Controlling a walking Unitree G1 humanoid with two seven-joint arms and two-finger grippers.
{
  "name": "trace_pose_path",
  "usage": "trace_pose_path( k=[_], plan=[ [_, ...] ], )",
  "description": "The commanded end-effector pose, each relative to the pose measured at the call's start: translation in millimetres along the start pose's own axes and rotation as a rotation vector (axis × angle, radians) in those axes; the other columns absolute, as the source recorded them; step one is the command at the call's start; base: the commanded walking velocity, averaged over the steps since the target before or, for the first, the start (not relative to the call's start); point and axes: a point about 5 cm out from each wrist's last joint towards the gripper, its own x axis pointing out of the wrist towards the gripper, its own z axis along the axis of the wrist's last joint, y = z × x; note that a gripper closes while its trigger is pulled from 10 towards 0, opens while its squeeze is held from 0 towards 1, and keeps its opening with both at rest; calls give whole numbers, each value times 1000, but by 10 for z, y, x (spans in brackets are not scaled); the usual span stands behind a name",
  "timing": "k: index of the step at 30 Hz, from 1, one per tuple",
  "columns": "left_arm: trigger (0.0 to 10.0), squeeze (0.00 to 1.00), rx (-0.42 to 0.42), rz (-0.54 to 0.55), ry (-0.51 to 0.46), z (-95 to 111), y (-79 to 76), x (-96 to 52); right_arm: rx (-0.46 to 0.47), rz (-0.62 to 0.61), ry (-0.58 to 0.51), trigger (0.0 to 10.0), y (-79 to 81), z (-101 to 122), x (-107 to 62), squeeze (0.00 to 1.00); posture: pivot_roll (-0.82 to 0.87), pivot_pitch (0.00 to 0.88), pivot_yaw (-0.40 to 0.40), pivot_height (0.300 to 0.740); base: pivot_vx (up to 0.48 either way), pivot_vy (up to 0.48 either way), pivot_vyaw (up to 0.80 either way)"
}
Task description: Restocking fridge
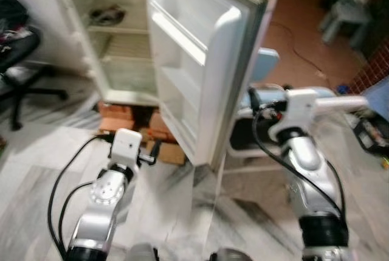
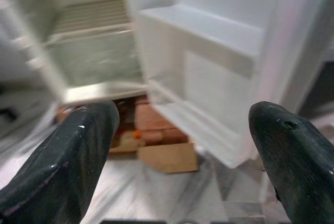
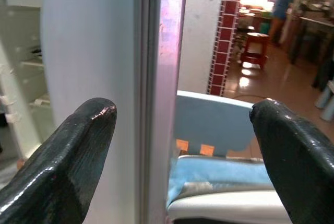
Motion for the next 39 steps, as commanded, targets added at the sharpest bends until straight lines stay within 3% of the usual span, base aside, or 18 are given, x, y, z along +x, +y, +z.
trace_pose_path(
  k=[1,11,16,23,39],
  plan=[
    [10000,0,0,30,-4,12,100,-19,17,20,-7,10000,83,25,59,0,-1,44,-48,740,0,0,788],
    [10000,0,-45,89,-53,44,189,-150,2,-1,35,10000,34,-92,-118,0,-6,45,-47,740,125,0,336],
    [10000,0,-58,105,-51,15,222,-264,15,-22,69,10000,62,-169,-365,0,-7,48,-49,740,405,0,0],
    [10000,0,-75,109,-44,1,219,-278,-2,-51,111,10000,41,-230,-601,0,-23,52,-51,740,406,0,0],
    [10000,0,-90,126,-6,-35,220,-274,-10,-79,109,10000,-13,-183,-557,0,-19,52,-53,740,80,0,0]
  ],
)
